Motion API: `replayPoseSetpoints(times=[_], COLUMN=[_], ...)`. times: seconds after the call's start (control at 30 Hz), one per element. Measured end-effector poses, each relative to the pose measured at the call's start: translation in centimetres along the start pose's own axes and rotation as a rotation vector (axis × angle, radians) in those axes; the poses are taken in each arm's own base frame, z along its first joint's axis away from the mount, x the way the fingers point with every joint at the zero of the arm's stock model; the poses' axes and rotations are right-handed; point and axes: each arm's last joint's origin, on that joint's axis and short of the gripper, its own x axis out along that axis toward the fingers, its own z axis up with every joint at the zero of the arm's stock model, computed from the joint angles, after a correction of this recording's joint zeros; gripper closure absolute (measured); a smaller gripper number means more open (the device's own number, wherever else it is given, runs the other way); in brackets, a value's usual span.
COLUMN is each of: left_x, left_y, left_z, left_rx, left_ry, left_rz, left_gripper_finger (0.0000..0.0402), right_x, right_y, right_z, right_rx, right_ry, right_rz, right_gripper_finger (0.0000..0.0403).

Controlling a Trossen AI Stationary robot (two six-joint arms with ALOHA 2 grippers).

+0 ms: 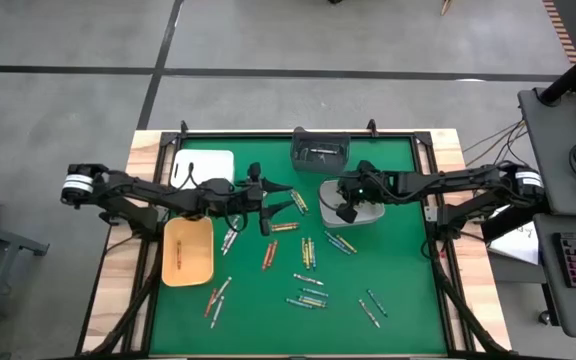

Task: Sort crayons
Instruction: Put the green crayon into the gray bin, then put the white crayon into the black bin

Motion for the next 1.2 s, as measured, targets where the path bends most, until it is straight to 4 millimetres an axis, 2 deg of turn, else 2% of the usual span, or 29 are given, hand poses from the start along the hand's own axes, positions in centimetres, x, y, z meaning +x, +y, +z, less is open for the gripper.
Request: replayPoseSetpoints(times=[0.13, 0.3, 0.43, 0.57, 0.77, 0.97, 1.2], left_x=[-1.1, -2.1, -2.4, -2.3, -2.1, -2.3, -3.0], left_y=[1.0, 1.9, 2.1, 2.0, 1.8, 1.7, 1.1], left_z=[1.1, 2.0, 2.1, 1.6, 0.6, -0.3, -2.2], left_rx=[0.025, 0.029, 0.029, -0.004, -0.118, -0.322, -0.504], left_ry=[0.033, 0.052, 0.071, 0.106, 0.175, 0.264, 0.467], left_rz=[0.018, 0.041, 0.045, 0.041, 0.031, 0.055, 0.106], left_gripper_finger=[0.0247, 0.0247, 0.0247, 0.0247, 0.0247, 0.0249, 0.0271], right_x=[0.2, 0.4, 0.3, 0.3, -0.6, -2.4, -4.3], right_y=[0.1, 0.0, 0.0, 0.0, 0.4, 1.1, 2.2], right_z=[-0.1, -0.1, 0.0, 0.1, 0.6, 1.3, 1.7], right_rx=[-0.027, -0.007, 0.006, 0.048, 0.076, 0.119, 0.094], right_ry=[0.01, 0.012, -0.002, -0.011, -0.061, -0.145, -0.223], right_rz=[-0.001, -0.005, -0.006, -0.002, 0.061, 0.18, 0.256], right_gripper_finger=[0.0373, 0.0321, 0.0289, 0.0272, 0.0275, 0.0291, 0.0307])
